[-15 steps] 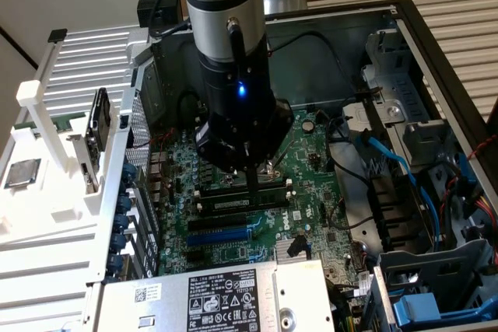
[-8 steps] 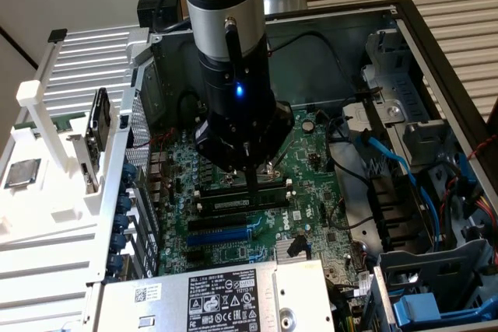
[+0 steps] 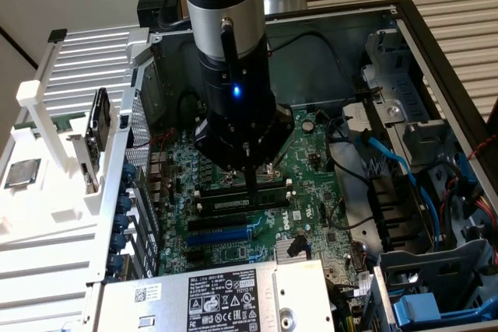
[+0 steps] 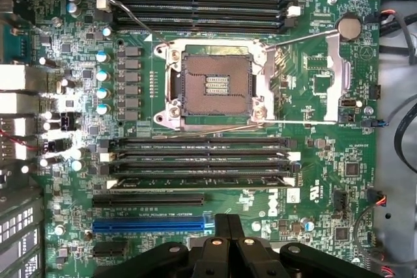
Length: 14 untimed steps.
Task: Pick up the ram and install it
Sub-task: 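Press down the ram until it locks into place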
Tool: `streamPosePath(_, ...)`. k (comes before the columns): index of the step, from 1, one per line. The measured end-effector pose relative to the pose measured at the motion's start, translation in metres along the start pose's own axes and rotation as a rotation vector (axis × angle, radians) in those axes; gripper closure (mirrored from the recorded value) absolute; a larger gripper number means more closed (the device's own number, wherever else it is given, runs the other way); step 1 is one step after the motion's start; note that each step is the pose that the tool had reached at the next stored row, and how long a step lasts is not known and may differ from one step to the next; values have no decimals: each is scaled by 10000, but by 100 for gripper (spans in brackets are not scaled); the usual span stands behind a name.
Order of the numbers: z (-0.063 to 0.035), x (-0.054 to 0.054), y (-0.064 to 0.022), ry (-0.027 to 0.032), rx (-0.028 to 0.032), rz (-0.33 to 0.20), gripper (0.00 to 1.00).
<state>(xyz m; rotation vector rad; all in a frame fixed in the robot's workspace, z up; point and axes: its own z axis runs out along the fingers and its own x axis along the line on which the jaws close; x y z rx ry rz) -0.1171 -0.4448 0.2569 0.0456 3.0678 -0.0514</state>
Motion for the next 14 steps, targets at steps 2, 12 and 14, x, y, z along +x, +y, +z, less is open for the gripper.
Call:
streamPosePath(2, 0, 0, 0, 3, 7, 90, 90)
streamPosePath(12, 0, 0, 9, 3, 14, 94, 90)
streamPosePath(14, 0, 0, 9, 3, 15, 95, 90)
